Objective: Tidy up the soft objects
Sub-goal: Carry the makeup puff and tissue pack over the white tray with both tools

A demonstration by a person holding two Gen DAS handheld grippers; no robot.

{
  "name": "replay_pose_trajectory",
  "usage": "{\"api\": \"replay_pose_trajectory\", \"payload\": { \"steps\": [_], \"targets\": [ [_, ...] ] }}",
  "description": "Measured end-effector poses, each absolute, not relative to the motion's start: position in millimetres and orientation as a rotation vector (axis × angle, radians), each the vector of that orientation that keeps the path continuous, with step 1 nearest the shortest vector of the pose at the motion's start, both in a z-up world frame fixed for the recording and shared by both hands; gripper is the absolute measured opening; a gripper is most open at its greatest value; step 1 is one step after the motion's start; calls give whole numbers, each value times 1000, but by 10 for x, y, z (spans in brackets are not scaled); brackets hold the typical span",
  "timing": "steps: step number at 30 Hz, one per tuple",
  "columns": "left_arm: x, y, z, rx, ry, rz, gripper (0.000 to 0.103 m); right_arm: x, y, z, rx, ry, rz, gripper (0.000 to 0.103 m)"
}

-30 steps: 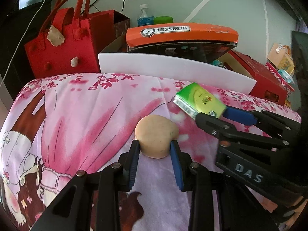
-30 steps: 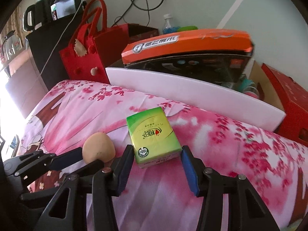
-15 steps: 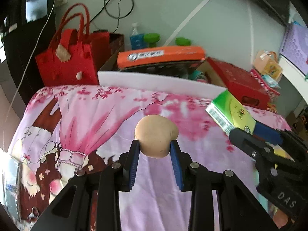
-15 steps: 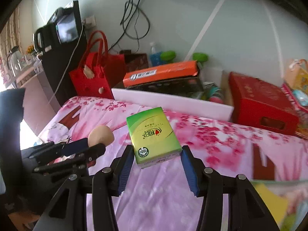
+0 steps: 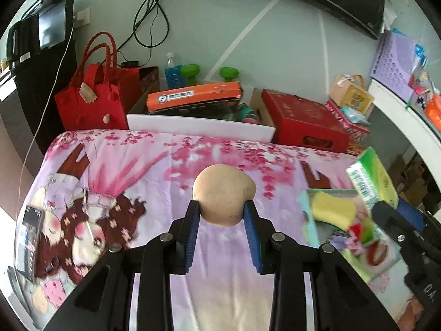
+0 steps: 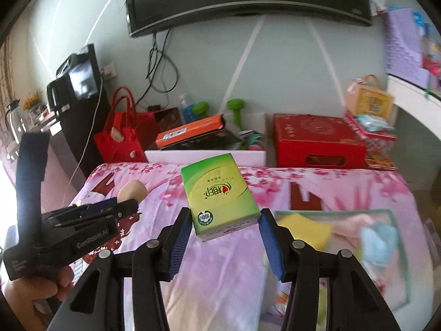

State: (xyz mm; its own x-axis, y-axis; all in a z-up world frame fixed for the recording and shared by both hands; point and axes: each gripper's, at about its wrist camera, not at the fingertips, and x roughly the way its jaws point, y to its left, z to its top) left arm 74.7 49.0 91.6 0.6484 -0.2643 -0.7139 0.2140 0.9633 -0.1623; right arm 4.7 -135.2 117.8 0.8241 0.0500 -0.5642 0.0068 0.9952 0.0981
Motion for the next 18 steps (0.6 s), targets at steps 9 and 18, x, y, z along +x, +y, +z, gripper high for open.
{"api": "replay_pose_trajectory", "payload": {
  "steps": [9,18],
  "targets": [
    [219,-74,998,-25,823,-376,34,-696,-1860,1372,136,556,-126,53],
    [123,-719,834,80,826,-483,34,-774,-2369,1011,198,592,-259,53]
  ]
}}
